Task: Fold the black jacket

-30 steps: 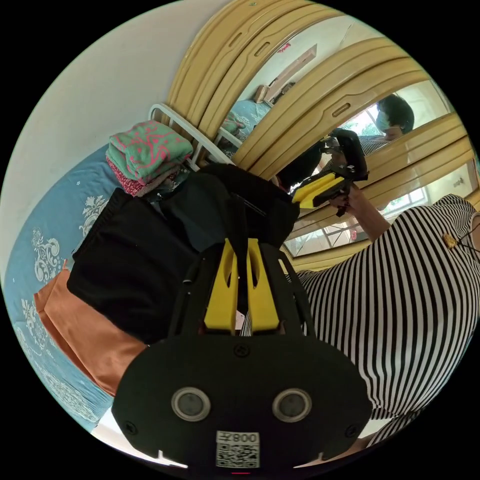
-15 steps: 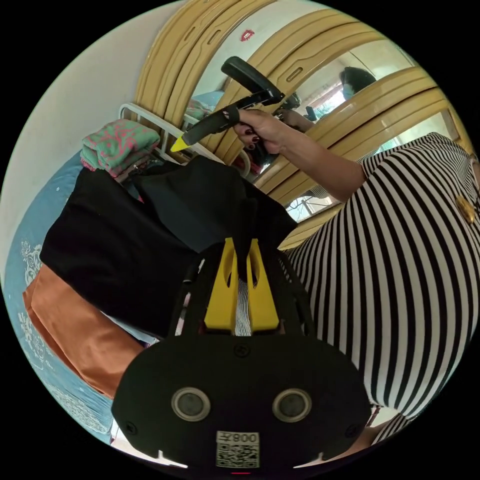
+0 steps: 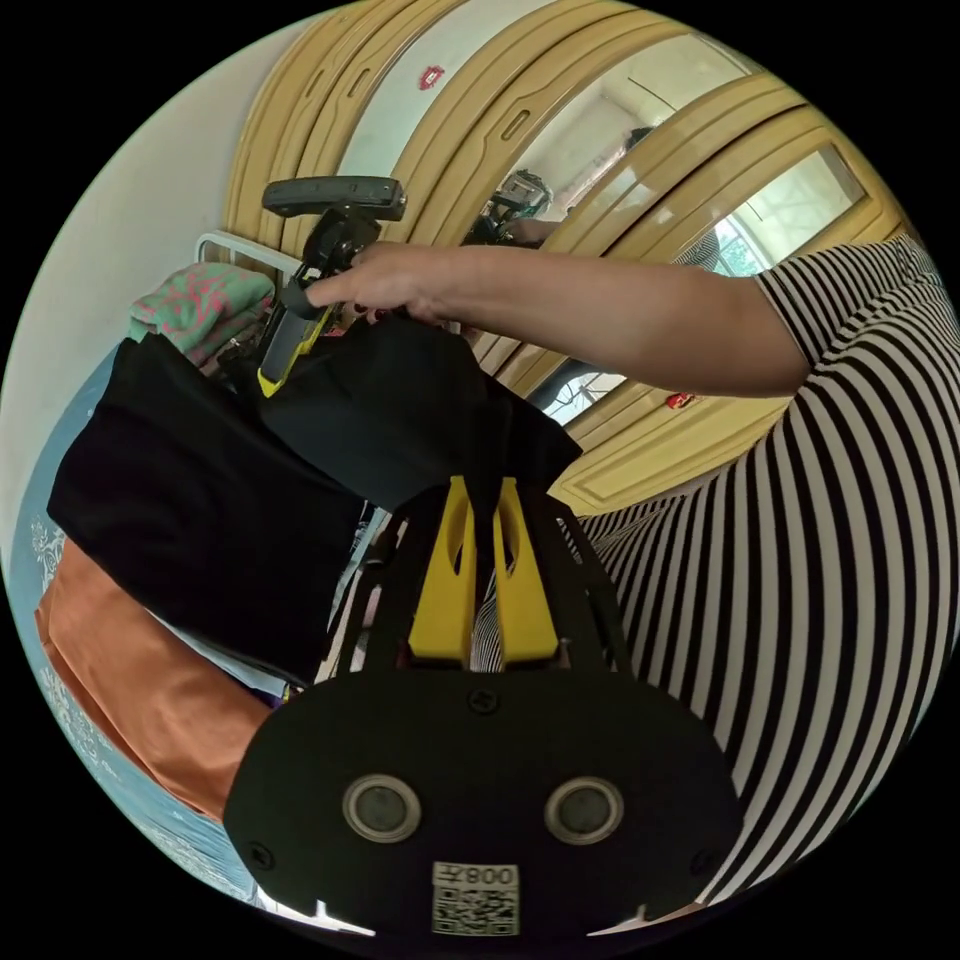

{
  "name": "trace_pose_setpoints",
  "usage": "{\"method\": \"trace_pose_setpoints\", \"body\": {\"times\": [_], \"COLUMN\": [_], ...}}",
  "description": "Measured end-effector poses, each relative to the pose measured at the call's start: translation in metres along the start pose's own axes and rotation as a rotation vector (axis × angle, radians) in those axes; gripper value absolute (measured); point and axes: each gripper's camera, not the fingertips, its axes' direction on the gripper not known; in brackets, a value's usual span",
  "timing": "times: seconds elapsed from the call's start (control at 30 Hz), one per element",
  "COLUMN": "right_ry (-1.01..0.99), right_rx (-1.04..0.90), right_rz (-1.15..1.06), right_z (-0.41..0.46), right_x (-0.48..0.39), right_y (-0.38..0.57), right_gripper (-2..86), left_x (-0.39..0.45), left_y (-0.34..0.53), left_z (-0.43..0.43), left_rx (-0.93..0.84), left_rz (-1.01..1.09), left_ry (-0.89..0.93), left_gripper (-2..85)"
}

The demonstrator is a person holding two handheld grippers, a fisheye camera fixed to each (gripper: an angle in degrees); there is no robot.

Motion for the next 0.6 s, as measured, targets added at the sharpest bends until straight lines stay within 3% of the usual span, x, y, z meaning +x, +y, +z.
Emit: {"method": "trace_pose_setpoints", "body": {"times": [0.37,0.6], "right_ry": [-0.475,-0.711], "right_rx": [0.531,0.884], "right_rz": [0.093,-0.248], "right_z": [-0.165,-0.316], "right_x": [0.111,0.089], "right_y": [0.202,0.317], "right_gripper": [1.6,1.4], "left_x": [0.056,0.137], "left_y": [0.061,0.084], "left_z": [-0.104,-0.241], "left_rx": [0.235,0.507], "left_rz": [-0.09,-0.02], "left_ry": [0.182,0.115], "left_gripper": [2.6,1.3]}}
